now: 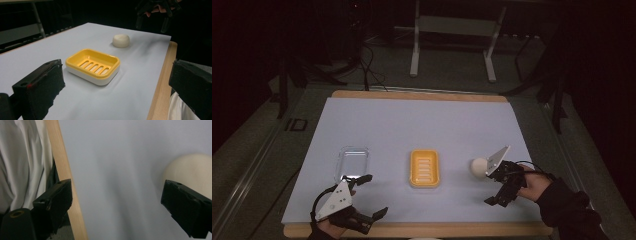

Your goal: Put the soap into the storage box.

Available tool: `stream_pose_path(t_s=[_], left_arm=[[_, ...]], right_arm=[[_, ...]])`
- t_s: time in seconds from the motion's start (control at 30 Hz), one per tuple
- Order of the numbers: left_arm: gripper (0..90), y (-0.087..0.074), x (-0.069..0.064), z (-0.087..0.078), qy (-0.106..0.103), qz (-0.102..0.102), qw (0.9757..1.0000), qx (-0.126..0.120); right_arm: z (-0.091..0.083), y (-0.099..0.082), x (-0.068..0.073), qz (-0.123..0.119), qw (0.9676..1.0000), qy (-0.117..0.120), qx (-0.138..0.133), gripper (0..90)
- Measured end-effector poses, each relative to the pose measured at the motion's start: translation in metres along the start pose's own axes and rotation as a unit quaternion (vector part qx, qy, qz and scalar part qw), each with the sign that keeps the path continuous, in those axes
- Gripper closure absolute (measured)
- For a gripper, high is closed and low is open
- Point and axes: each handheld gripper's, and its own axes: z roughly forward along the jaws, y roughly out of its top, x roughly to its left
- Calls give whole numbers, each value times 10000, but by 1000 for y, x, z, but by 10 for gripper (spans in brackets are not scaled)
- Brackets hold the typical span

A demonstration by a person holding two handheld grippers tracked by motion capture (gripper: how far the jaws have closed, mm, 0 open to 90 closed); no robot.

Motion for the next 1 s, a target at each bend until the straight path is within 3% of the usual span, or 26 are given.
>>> stream_pose_path(t_s=[0.13,0.47,0.53,0.7,0.8,0.87,1.0], left_arm=[[1,0,0,0,-12,4,10000,12],[1,0,0,1,-26,8,10000,56],[1,0,-1,1,-34,7,10000,59],[1,0,-1,1,-39,17,10000,74],[1,0,-1,2,-44,24,9999,92],[1,0,-1,2,-57,20,9999,87],[1,0,-1,2,-62,14,9999,88]], right_arm=[[3,-2,-4,68,9992,115,388,100],[3,-5,-12,209,9970,35,740,101],[5,-6,-13,215,9951,-39,959,101],[6,-10,-17,276,9924,-6,1201,102],[6,-12,-20,390,9910,73,1281,104],[7,-16,-24,606,9875,260,1433,109],[8,-21,-30,692,9866,206,1460,109]])
